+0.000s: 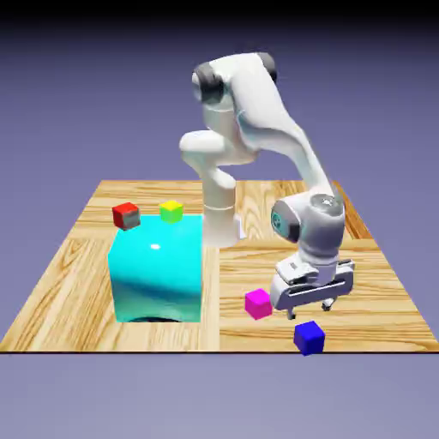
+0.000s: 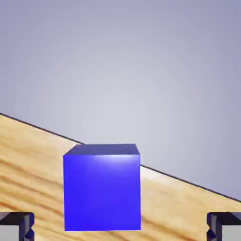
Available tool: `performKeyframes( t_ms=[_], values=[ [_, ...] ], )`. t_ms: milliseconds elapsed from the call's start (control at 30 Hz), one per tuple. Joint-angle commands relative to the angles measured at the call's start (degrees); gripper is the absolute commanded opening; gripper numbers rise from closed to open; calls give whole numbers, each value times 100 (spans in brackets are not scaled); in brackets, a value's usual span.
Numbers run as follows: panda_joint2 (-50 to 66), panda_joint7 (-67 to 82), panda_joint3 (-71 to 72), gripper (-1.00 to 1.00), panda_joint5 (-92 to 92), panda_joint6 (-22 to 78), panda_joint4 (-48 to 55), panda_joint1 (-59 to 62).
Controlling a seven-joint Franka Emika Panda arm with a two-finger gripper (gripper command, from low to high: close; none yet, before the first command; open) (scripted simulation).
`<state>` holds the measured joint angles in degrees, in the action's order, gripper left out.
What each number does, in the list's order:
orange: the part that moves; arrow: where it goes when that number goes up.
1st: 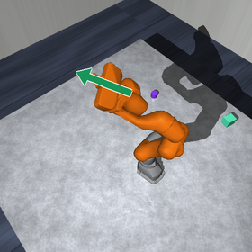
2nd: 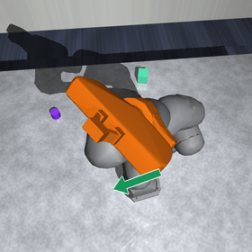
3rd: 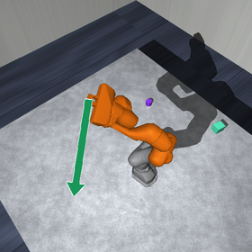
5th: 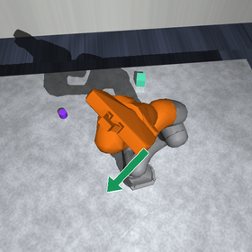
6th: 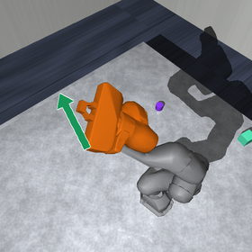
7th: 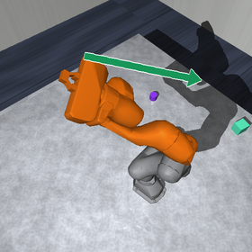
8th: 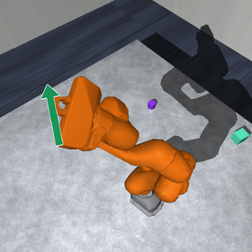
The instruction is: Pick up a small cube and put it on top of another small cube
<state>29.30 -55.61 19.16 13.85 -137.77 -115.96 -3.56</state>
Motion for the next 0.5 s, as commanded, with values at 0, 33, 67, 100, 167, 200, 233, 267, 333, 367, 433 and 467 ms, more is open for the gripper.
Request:
performKeyframes(
  t_ms=[0,33,67,100,167,200,233,267,333,367,433,467],
  values=[
    [207,-56,-82,0,86,-183,22,-60],
    [415,-112,-164,0,171,-366,44,-119],
    [622,-168,-246,0,257,-549,66,-179],
    [809,-218,-319,0,334,-713,86,-233],
    [809,-218,-319,-100,334,-714,86,-233],
    [602,-162,-237,-100,249,-531,64,-173],
    [394,-106,-156,-100,163,-348,42,-114],
    [187,-50,-74,-100,77,-165,20,-54],
    [-210,18,-33,-100,-109,-35,-228,22],
    [-402,34,-63,-100,-208,-66,-436,41],
    [-784,66,-122,-100,-406,-129,-851,81],
    [-975,83,-152,-100,-505,-160,-1059,100]
  ],
)
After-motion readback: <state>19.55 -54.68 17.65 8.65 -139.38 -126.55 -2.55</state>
